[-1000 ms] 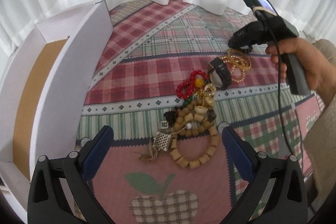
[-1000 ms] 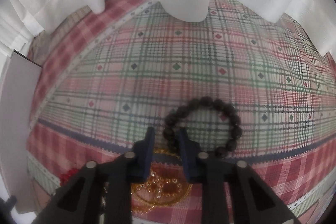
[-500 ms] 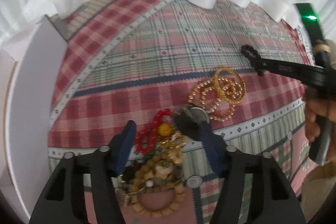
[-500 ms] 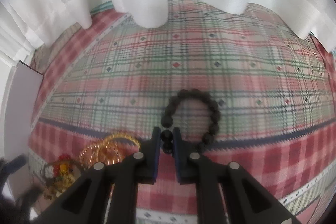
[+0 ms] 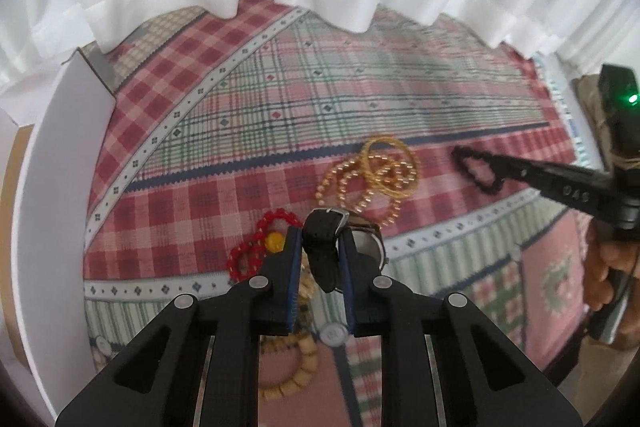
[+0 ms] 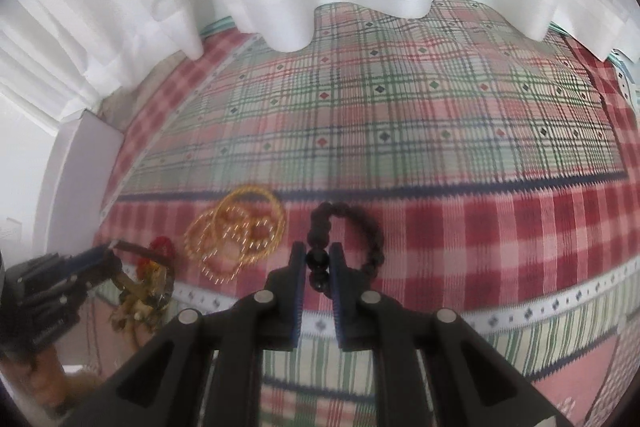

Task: Organize jewelry
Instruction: 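Close the right gripper on the black bead bracelet while the left grasps the black watch, then lift and carry the watch and bracelet in both grippers over the white box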

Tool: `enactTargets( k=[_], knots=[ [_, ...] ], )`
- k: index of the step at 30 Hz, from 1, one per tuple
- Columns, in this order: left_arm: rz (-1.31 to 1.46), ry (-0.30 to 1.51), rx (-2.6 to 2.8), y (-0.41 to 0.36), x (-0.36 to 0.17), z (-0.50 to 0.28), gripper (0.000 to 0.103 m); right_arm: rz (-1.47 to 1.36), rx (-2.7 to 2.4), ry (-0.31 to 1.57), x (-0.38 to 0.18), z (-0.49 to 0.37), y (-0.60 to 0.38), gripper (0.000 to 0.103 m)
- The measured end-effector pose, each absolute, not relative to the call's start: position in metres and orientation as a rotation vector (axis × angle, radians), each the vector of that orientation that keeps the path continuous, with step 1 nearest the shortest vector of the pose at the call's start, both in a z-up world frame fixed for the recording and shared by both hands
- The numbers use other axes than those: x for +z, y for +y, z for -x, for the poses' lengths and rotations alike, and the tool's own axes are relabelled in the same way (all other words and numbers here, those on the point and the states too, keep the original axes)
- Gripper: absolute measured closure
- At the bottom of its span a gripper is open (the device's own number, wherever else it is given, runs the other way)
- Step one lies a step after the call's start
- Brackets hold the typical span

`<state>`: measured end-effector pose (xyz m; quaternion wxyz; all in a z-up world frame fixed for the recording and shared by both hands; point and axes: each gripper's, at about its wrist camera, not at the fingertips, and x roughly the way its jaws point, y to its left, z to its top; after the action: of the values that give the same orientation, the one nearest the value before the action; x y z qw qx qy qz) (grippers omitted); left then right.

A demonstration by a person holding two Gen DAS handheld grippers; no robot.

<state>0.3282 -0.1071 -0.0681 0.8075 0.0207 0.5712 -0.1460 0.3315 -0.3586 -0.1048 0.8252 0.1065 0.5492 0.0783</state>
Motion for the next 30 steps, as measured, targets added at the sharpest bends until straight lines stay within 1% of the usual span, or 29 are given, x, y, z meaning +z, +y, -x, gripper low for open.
enactTargets(
  k=[10, 16, 22, 27, 30],
  knots=[
    [-0.005, 1.168, -0.332, -0.083, -0.028, -0.281, 0.086, -0.233, 0.229, 1.155, -0.068, -0.284, -0.339, 0.091],
    [0.02, 1.136, -0.267, -0.037, -0.013, -0.249, 0.086, -0.211, 0.31, 1.136, -0.039, -0.252, -0.299, 0.091],
    [0.109, 1.075, -0.185, 0.043, 0.019, -0.204, 0.086, -0.169, 0.439, 1.099, -0.004, -0.234, -0.23, 0.091],
    [0.18, 0.992, -0.092, 0.123, 0.054, -0.163, 0.086, -0.113, 0.612, 1.04, 0.033, -0.227, -0.136, 0.091],
    [0.193, 0.94, 0.015, 0.173, 0.066, -0.146, 0.086, -0.083, 0.727, 1.008, 0.051, -0.226, -0.074, 0.091]
  ],
)
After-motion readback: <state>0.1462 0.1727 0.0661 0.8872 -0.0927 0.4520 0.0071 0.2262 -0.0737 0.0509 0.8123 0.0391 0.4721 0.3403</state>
